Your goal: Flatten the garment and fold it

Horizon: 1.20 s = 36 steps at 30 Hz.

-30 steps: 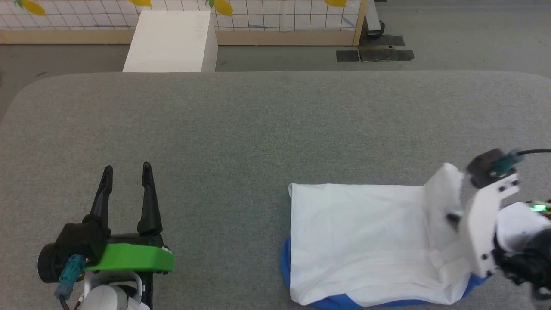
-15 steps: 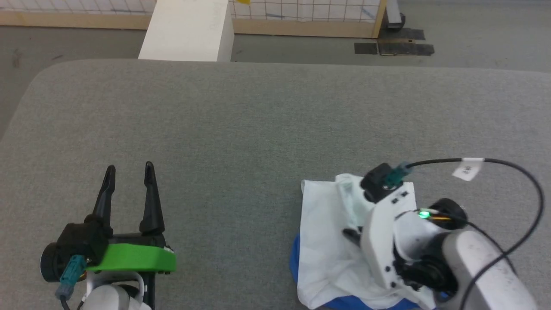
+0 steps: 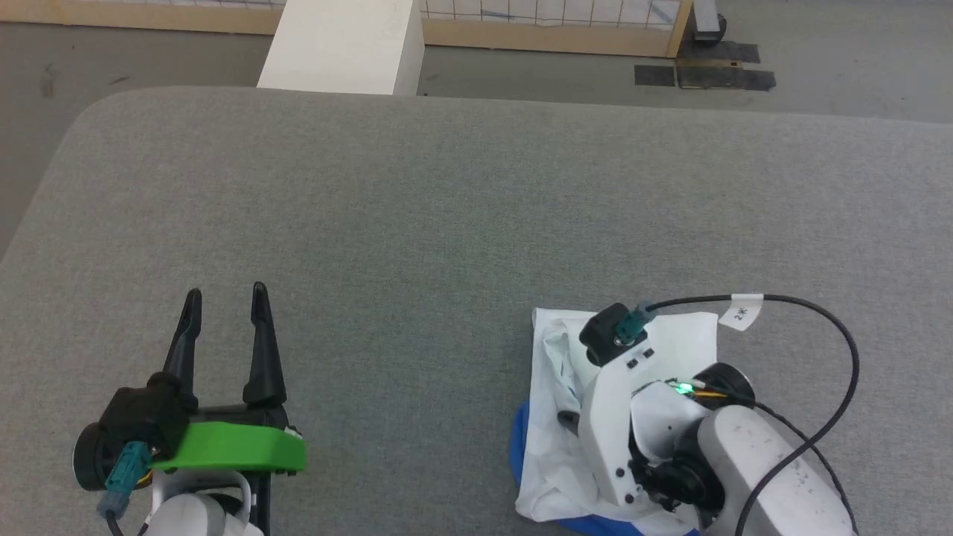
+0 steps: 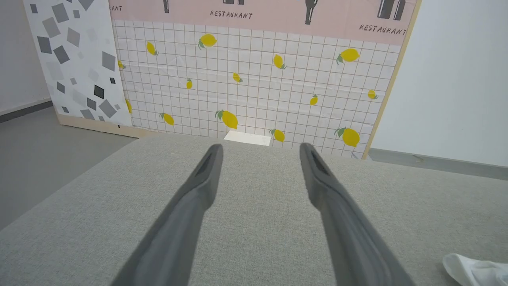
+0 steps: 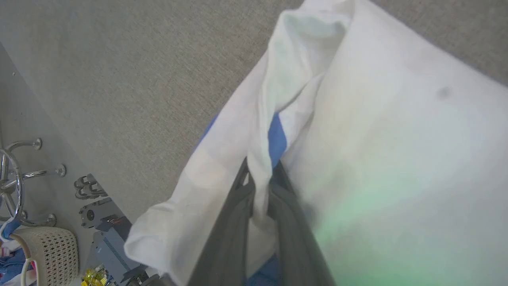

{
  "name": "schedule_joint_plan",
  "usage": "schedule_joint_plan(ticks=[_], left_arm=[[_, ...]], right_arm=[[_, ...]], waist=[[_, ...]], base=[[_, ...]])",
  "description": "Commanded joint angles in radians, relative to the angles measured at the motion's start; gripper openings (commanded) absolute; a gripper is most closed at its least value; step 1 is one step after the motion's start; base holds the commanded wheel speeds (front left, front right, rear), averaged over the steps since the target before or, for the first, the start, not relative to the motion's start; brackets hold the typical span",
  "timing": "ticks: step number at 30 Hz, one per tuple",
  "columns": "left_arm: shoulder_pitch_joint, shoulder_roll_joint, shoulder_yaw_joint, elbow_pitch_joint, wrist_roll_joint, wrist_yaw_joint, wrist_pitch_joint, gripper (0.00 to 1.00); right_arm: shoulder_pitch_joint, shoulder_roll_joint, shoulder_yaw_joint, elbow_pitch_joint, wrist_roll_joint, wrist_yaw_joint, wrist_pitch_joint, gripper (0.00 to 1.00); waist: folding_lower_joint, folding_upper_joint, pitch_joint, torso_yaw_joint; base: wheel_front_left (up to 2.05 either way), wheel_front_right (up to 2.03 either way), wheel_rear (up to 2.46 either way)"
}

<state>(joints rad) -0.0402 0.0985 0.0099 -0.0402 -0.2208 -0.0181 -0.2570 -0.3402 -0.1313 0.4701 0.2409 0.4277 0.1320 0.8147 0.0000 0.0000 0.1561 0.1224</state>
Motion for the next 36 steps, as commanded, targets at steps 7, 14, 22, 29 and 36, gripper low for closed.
schedule_joint_plan(ticks=[7, 14, 22, 29, 36], left_arm=[[0.013, -0.005, 0.003, 0.013, -0.001, -0.014, -0.005, 1.0], [0.024, 0.0, 0.005, 0.017, 0.0, -0.019, -0.005, 1.0], [0.039, 0.007, 0.001, 0.008, 0.009, -0.016, -0.005, 1.0], [0.035, 0.012, -0.009, 0.001, 0.023, -0.01, -0.005, 1.0], [0.017, 0.003, -0.019, 0.003, 0.024, -0.01, -0.005, 1.0]], right_arm=[[-0.034, 0.04, 0.064, -0.016, 0.018, -0.001, -0.063, 1.0], [-0.051, 0.045, 0.089, -0.143, 0.06, -0.001, -0.089, 1.0], [0.05, -0.022, -0.14, -0.259, -0.073, -0.001, -0.095, 1.0], [0.171, -0.033, -0.291, -0.262, -0.196, -0.001, -0.004, 1.0], [0.18, 0.013, -0.295, -0.15, -0.242, -0.001, 0.01, 1.0]], waist=[[0.0, 0.0, -0.04, -0.033], [0.0, 0.0, -0.08, -0.072], [0.0, 0.0, -0.103, -0.105], [0.0, 0.0, -0.08, -0.116], [0.0, 0.0, -0.044, -0.093]], base=[[0.0, 0.0, 0.0], [0.0, 0.0, 0.0], [0.0, 0.0, 0.0], [0.0, 0.0, 0.0], [0.0, 0.0, 0.0]])
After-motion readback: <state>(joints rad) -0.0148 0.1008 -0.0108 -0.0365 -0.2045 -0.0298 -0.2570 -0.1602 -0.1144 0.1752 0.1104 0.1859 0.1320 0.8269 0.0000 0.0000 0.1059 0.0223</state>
